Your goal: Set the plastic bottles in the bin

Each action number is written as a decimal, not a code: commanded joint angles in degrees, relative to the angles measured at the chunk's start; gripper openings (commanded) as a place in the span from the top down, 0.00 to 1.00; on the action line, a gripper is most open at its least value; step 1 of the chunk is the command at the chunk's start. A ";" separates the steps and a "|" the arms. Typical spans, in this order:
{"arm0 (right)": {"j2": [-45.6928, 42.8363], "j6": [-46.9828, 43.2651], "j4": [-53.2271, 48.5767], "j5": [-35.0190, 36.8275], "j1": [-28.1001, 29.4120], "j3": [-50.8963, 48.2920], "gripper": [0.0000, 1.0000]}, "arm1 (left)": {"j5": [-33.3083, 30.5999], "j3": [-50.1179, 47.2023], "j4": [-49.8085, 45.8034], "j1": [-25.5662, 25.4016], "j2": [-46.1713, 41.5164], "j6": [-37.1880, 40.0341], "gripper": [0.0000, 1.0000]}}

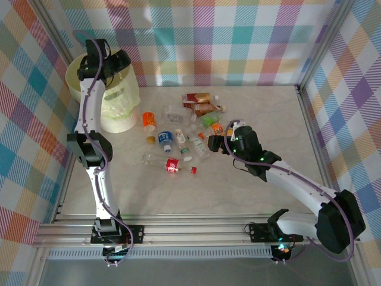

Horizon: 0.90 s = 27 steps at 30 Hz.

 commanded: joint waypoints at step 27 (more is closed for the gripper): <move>-0.48 21.08 -9.83 0.25 -10.93 -2.49 0.00 | 20.52 -43.61 23.39 -1.89 -44.24 -8.09 0.00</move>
